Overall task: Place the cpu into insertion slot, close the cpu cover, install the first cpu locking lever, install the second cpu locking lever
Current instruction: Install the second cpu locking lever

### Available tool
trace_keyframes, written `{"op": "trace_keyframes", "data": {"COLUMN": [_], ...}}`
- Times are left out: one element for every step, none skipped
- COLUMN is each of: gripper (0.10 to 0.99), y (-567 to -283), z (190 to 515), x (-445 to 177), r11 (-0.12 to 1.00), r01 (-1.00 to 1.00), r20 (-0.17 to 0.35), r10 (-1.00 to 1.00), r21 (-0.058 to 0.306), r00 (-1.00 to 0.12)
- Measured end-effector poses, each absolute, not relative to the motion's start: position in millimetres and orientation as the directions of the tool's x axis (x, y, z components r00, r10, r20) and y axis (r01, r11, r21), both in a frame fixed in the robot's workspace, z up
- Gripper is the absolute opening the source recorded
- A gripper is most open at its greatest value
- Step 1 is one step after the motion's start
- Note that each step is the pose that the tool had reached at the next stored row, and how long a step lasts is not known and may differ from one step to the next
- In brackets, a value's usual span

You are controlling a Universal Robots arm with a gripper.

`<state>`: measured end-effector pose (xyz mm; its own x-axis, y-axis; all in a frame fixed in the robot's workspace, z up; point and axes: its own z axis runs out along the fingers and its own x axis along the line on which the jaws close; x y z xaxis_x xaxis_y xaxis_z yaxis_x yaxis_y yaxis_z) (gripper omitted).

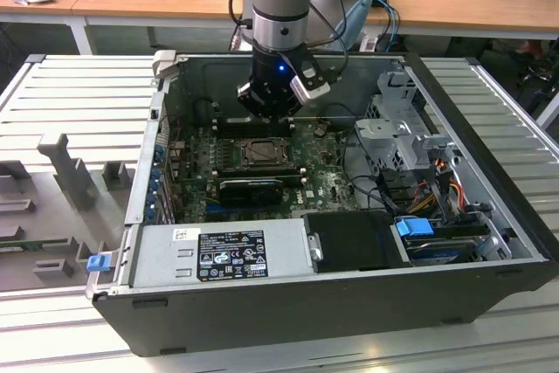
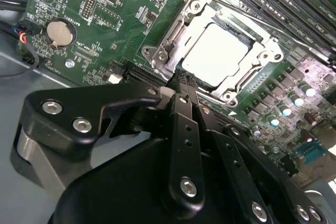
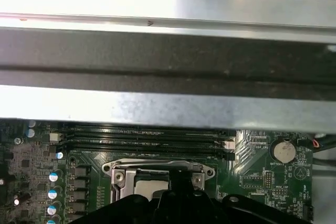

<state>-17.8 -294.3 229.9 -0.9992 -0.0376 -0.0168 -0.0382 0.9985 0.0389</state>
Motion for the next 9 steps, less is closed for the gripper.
{"op": "trace_keyframes", "data": {"gripper": [0.106, 0.106, 0.106, 0.106, 0.106, 0.106, 0.106, 0.106, 0.106], "y": [-294, -295, -295, -296, -297, -299, -300, -302, -306], "z": [231, 232, 232, 232, 232, 232, 232, 232, 232], "x": [-18, -18, -18, -18, -18, -18, -18, -18, -18], "r11": [0.999, 0.999, 0.998, 0.999, 0.999, 0.999, 0.999, 0.999, 0.999], "r01": [-0.038, -0.038, -0.038, -0.038, -0.038, -0.038, -0.038, -0.038, -0.038], "r20": [-0.017, -0.017, -0.017, -0.017, -0.017, -0.017, -0.017, -0.017, -0.017], "r10": [-0.038, -0.038, -0.038, -0.038, -0.038, -0.038, -0.038, -0.038, -0.038], "r21": [0.039, 0.039, 0.039, 0.039, 0.039, 0.039, 0.039, 0.039, 0.039], "r00": [-0.999, -0.999, -0.999, -0.999, -0.999, -0.999, -0.999, -0.999, -0.999]}}
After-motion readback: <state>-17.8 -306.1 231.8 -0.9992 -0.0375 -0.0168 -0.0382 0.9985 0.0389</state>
